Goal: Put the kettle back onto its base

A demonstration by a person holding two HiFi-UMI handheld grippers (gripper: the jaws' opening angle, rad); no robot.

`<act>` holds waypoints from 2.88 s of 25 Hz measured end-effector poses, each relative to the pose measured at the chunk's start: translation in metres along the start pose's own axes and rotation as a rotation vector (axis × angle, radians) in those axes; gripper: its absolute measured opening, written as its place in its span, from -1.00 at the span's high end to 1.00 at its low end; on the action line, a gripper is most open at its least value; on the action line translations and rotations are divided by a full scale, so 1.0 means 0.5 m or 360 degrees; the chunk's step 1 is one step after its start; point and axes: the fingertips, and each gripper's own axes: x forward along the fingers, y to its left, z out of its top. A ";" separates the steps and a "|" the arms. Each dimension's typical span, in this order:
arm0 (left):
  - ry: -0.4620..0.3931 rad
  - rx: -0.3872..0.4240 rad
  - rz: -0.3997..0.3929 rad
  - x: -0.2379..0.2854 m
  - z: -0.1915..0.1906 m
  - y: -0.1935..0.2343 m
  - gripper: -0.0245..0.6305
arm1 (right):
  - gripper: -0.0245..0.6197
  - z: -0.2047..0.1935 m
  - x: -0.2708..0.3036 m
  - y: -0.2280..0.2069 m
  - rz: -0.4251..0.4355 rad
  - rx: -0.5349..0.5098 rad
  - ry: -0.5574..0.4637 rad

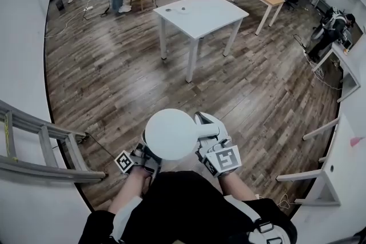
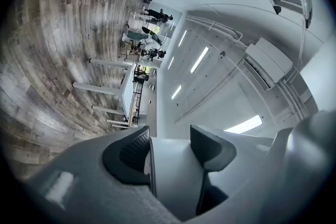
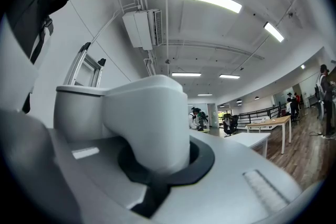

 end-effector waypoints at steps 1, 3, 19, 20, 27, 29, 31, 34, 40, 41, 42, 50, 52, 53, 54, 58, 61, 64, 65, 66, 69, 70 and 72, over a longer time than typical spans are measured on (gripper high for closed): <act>-0.0006 -0.0004 0.0001 -0.007 0.009 -0.004 0.19 | 0.91 -0.002 0.005 0.011 0.0001 0.0000 0.0004; -0.0011 -0.0008 0.0006 -0.021 0.027 -0.010 0.19 | 0.91 -0.007 0.013 0.028 -0.0008 -0.0004 0.0014; -0.0059 -0.0024 0.0050 0.006 0.105 0.037 0.19 | 0.91 -0.063 0.110 0.004 -0.0006 0.0009 0.0091; -0.0064 -0.0017 0.0044 0.022 0.109 0.038 0.19 | 0.91 -0.062 0.121 -0.007 0.0015 0.0006 0.0086; -0.0076 0.0037 0.0008 0.141 0.134 0.058 0.19 | 0.91 -0.046 0.197 -0.108 0.0041 0.0029 0.0006; -0.0069 0.0044 0.0011 0.175 0.135 0.068 0.19 | 0.91 -0.047 0.212 -0.133 0.0066 0.0024 -0.0022; -0.0062 0.0041 0.0010 0.209 0.130 0.078 0.19 | 0.91 -0.047 0.223 -0.165 0.0063 0.0026 -0.0016; -0.0053 0.0037 0.0002 0.254 0.122 0.093 0.19 | 0.91 -0.045 0.235 -0.214 0.0038 0.0031 -0.0003; -0.0063 0.0062 0.0022 0.320 0.110 0.128 0.19 | 0.91 -0.038 0.264 -0.283 0.0065 0.0028 -0.0024; -0.0067 0.0062 0.0020 0.333 0.110 0.132 0.19 | 0.91 -0.033 0.272 -0.293 0.0079 0.0023 -0.0027; -0.0071 0.0059 0.0011 0.348 0.109 0.134 0.19 | 0.91 -0.030 0.281 -0.303 0.0096 0.0016 -0.0028; -0.0097 0.0067 -0.0034 0.403 0.110 0.134 0.19 | 0.91 -0.027 0.307 -0.343 0.0137 0.0013 -0.0059; -0.0107 0.0060 -0.0009 0.398 0.109 0.150 0.19 | 0.91 -0.047 0.307 -0.353 0.0127 0.0022 -0.0029; -0.0109 0.0054 0.0004 0.397 0.110 0.159 0.19 | 0.91 -0.055 0.310 -0.357 0.0128 0.0024 -0.0021; -0.0108 0.0047 0.0014 0.400 0.112 0.167 0.19 | 0.91 -0.061 0.315 -0.360 0.0133 0.0024 -0.0020; -0.0082 0.0014 0.0020 0.438 0.137 0.191 0.19 | 0.91 -0.074 0.353 -0.381 0.0100 0.0014 -0.0005; -0.0053 -0.0008 0.0005 0.473 0.161 0.199 0.19 | 0.91 -0.070 0.386 -0.395 0.0074 0.0009 0.0001; -0.0035 -0.0022 -0.0014 0.513 0.192 0.203 0.19 | 0.91 -0.059 0.429 -0.411 0.0030 -0.0012 0.0010; -0.0034 -0.0030 -0.0017 0.525 0.203 0.205 0.19 | 0.91 -0.056 0.445 -0.415 0.0023 -0.0015 0.0010; -0.0032 -0.0036 -0.0021 0.535 0.216 0.207 0.19 | 0.91 -0.056 0.460 -0.417 0.0020 -0.0017 0.0011; -0.0016 -0.0037 -0.0020 0.558 0.255 0.216 0.19 | 0.91 -0.070 0.503 -0.413 0.0043 -0.0042 0.0000; -0.0011 -0.0035 -0.0018 0.564 0.269 0.218 0.19 | 0.91 -0.074 0.517 -0.409 0.0048 -0.0052 0.0000; -0.0008 -0.0039 -0.0015 0.573 0.298 0.221 0.19 | 0.91 -0.079 0.548 -0.403 0.0033 -0.0061 0.0028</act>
